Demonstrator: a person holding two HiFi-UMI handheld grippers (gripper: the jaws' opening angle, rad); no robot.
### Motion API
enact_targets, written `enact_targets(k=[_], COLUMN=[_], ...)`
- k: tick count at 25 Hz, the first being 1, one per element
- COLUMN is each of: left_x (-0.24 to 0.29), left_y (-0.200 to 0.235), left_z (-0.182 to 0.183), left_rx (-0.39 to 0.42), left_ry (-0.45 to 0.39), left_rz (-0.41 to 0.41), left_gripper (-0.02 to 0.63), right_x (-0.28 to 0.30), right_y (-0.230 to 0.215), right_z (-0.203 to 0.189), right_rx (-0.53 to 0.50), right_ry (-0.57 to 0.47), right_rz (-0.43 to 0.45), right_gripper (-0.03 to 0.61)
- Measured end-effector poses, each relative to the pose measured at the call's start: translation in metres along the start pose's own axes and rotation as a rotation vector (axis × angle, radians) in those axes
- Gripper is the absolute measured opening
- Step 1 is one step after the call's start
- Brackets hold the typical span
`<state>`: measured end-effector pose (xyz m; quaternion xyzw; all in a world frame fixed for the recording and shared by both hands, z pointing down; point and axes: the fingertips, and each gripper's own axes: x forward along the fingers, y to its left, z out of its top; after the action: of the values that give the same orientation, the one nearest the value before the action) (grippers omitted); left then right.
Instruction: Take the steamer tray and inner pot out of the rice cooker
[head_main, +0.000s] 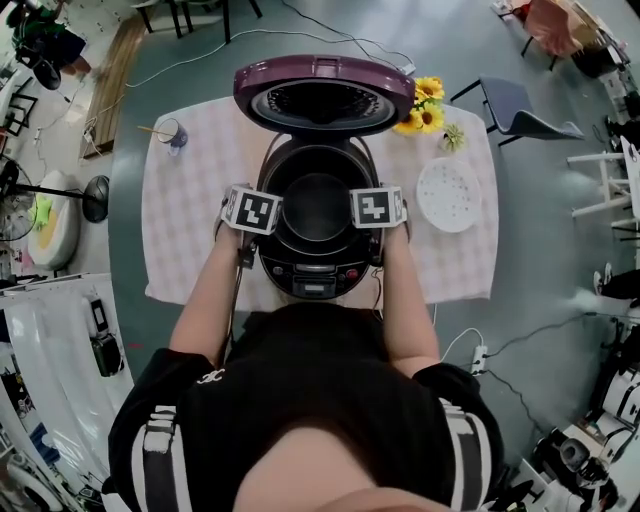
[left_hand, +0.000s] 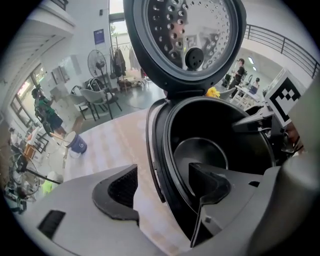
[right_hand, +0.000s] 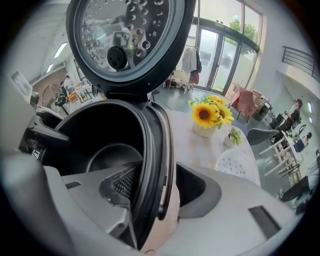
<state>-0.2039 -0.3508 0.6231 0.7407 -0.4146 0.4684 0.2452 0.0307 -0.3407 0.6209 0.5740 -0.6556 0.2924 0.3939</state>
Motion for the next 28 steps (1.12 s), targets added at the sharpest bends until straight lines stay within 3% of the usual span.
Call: enact_targets(k=[5,12,28], left_x=[-0.002,-0.006,-0.033], left_y=[0.0,-0.011,-0.008], left_z=[0.0,0.006,0.014], left_rx=[-0.03,-0.101,-0.131], left_ry=[0.008,-0.046,-0.139], left_rz=[-0.011,-0.103,-0.106], left_gripper=[0.229,0.221,0.164], right_x=[0.0,-0.006,-0.038], right_y=[0.0,-0.004,0.002], right_z=[0.001,0.009,0.024], right_rx=[-0.001,0.025,0.001], right_ry=[0.007,-0.034,-0.124], right_rz=[-0.018,-0.03,-0.061], right_gripper=[0.179,0.163,0.127])
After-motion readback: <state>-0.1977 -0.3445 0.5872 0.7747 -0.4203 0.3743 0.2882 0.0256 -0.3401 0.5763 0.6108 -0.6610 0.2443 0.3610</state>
